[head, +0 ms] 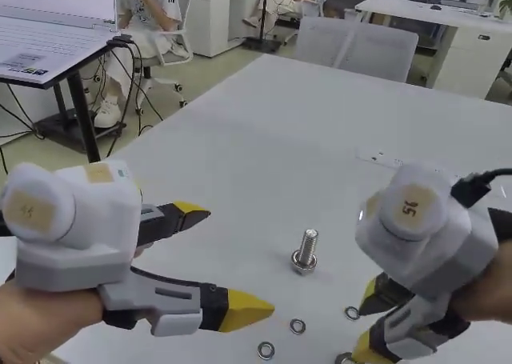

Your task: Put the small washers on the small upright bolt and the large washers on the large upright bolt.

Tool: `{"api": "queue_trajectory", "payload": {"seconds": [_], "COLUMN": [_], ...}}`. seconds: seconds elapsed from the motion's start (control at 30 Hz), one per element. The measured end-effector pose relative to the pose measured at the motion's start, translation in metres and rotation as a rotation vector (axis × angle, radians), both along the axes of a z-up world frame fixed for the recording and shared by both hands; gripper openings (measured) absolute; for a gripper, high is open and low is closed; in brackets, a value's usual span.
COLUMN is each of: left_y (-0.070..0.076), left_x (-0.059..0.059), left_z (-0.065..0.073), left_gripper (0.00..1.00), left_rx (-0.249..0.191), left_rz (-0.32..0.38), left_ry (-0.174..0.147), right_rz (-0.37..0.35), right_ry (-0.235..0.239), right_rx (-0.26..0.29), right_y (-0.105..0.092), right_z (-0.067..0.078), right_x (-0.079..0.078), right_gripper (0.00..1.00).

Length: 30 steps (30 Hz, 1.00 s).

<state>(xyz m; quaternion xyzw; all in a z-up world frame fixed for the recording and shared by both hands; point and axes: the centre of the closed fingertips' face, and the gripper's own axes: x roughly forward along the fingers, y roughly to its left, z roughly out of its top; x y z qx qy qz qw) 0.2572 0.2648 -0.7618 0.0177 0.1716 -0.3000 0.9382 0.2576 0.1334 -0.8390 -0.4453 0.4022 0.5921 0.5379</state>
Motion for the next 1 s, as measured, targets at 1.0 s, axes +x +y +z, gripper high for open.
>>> {"api": "queue_trajectory", "payload": {"seconds": [1.0], "left_y": [-0.002], "left_x": [-0.004], "left_z": [0.001], "left_gripper": [0.86], "left_rx": [-0.002], "left_rz": [-0.004], "left_ry": [-0.002], "right_rz": [0.005], "right_ry": [-0.021], "right_rx": [-0.074], "right_y": [-0.009], "right_z": [-0.043], "right_x": [-0.005], "right_gripper": [0.29]}}
